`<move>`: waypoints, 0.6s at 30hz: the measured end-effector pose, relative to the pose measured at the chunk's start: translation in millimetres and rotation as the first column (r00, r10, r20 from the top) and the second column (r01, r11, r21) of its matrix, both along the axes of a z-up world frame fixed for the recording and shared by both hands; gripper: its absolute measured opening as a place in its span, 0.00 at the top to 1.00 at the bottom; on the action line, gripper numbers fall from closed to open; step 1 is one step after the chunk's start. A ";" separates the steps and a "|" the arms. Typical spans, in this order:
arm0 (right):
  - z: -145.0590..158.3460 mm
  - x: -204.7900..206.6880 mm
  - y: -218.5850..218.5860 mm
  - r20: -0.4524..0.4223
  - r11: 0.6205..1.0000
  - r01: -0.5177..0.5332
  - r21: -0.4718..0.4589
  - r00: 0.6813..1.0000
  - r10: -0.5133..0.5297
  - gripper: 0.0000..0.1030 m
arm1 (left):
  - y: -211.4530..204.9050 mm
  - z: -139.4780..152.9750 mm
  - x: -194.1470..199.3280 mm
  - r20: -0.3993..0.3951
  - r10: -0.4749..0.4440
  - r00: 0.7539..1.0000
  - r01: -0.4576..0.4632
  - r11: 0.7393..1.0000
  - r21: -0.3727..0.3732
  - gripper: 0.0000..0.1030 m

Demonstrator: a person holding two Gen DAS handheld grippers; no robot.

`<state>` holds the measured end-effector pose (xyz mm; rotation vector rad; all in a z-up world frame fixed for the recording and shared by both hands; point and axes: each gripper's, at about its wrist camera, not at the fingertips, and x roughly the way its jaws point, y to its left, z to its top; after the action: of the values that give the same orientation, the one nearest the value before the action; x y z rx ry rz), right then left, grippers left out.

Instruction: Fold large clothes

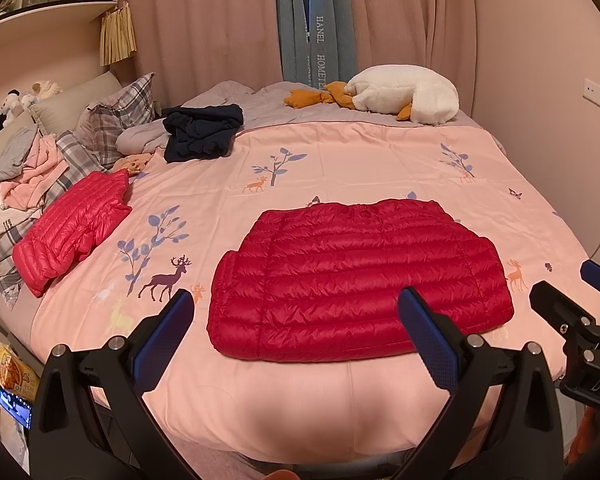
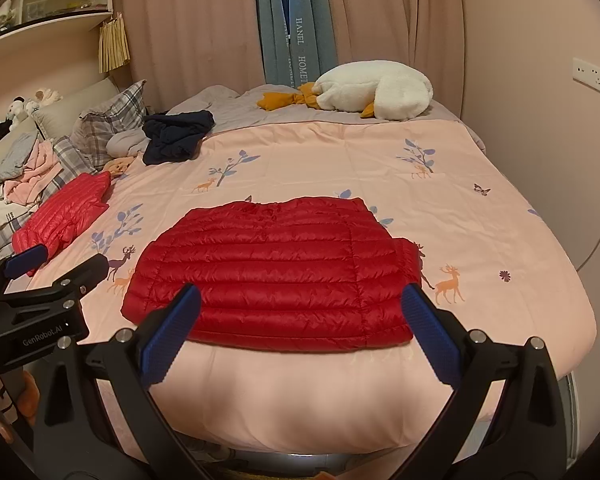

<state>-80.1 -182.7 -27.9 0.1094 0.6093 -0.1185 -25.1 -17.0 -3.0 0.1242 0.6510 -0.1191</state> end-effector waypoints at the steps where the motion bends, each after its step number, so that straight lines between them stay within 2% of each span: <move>1: -0.1 0.7 0.5 -0.002 1.000 0.000 -0.002 1.000 0.000 0.02 | 0.1 -0.4 -0.4 0.000 -0.001 1.000 0.001 1.000 0.000 0.01; 18: -2.0 3.2 4.9 -0.002 1.000 -0.008 -0.002 1.000 0.008 0.02 | 3.4 0.1 -0.3 -0.001 0.008 1.000 -0.008 1.000 -0.004 0.01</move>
<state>-76.8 -177.8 -29.9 0.1045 0.6111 -0.1114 -25.4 -13.5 -2.9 0.1173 0.6526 -0.1125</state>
